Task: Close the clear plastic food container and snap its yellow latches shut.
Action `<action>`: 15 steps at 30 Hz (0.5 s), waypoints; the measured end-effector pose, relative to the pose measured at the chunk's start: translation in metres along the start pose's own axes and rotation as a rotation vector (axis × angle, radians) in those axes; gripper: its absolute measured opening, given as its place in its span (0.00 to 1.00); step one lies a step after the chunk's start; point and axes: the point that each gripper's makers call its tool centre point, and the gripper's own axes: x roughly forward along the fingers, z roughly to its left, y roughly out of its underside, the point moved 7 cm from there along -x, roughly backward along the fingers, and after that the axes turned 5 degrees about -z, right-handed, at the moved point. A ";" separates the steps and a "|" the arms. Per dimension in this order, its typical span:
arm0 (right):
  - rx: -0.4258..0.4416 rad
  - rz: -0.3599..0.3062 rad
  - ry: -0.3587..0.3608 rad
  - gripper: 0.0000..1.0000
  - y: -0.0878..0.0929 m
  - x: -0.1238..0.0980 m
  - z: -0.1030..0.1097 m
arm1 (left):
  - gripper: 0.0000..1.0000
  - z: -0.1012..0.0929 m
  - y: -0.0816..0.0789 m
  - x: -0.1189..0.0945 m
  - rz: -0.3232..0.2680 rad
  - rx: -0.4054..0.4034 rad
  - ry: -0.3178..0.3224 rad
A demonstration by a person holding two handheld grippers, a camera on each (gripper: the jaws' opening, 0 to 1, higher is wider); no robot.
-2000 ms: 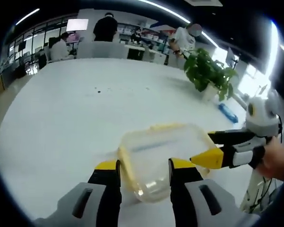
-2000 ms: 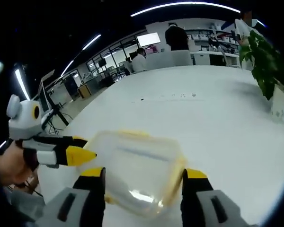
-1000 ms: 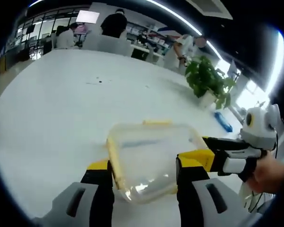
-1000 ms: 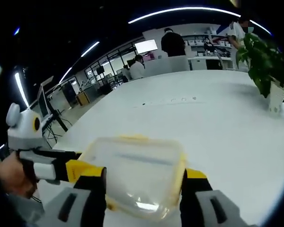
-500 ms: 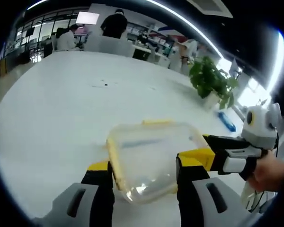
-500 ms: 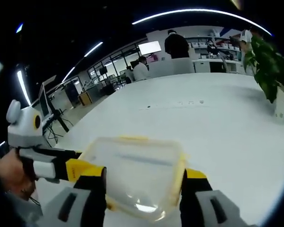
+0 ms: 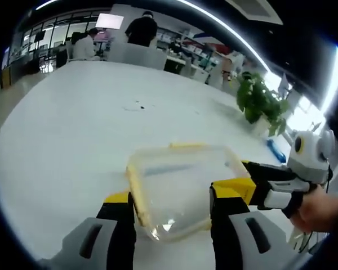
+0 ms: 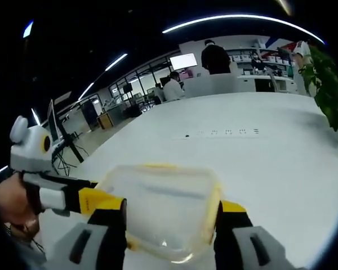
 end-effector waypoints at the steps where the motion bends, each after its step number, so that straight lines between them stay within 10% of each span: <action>1: 0.000 -0.002 0.001 0.63 -0.001 0.002 0.000 | 0.52 0.002 -0.002 0.001 0.000 0.000 0.001; 15: 0.009 -0.002 0.011 0.63 -0.020 0.041 0.003 | 0.52 0.031 -0.029 0.019 0.005 -0.006 0.005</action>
